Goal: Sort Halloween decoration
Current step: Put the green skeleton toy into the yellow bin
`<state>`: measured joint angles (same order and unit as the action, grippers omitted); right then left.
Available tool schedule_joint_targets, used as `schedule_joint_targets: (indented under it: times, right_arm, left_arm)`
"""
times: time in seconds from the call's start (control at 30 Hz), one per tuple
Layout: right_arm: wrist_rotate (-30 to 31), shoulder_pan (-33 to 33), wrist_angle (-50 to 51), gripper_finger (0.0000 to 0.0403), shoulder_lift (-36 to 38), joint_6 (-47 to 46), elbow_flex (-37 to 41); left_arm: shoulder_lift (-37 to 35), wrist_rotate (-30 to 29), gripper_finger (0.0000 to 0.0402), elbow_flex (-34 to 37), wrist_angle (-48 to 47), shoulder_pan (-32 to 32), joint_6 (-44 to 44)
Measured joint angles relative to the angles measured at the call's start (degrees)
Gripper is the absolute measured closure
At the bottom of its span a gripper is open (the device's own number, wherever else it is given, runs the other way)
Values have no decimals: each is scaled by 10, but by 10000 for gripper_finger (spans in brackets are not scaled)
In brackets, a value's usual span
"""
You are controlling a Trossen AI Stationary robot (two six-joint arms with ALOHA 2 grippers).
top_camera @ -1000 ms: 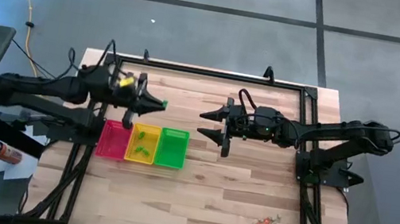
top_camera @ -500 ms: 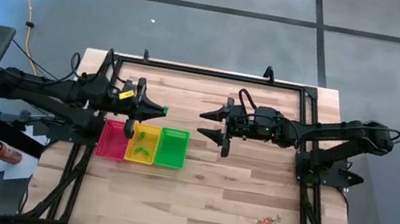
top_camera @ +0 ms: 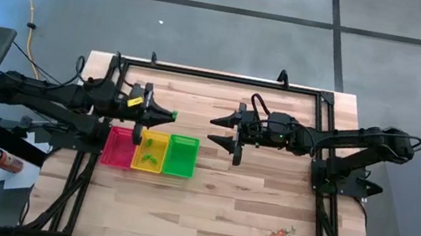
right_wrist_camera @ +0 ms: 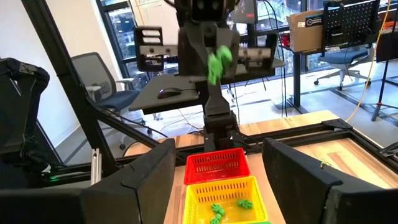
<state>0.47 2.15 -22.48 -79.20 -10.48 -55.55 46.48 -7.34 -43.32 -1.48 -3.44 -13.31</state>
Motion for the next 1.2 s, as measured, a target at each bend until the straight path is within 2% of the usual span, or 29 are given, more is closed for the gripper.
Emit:
schedule_joint_targets:
  times: [0.13, 0.27, 0.37, 0.53, 0.67, 0.83, 0.93, 1.2]
  right_arm:
    - [0, 0, 0, 167, 0, 0, 0]
    - [0, 0, 3, 167, 0, 0, 0]
    - [0, 0, 8, 167, 0, 0, 0]
    - [0, 0, 10, 167, 0, 0, 0]
    - [0, 0, 13, 167, 0, 0, 0]
    - [0, 0, 30, 167, 0, 0, 0]
    - [0, 0, 35, 167, 0, 0, 0]
    - [0, 0, 35, 167, 0, 0, 0]
  left_arm:
    - [0, 8, 390, 0, -128, -2, -66]
    - [12, 9, 390, 1, -307, -17, -176]
    - [24, 8, 390, 31, -384, -28, -264]
    - [51, 13, 390, 123, -331, -39, -383]
    - [77, 22, 390, 167, -280, -34, -466]
    - [98, 15, 382, 169, -242, -33, -460]
    - [104, 11, 356, 169, -247, -33, -459]
    - [101, 9, 254, 168, -286, -25, -452]
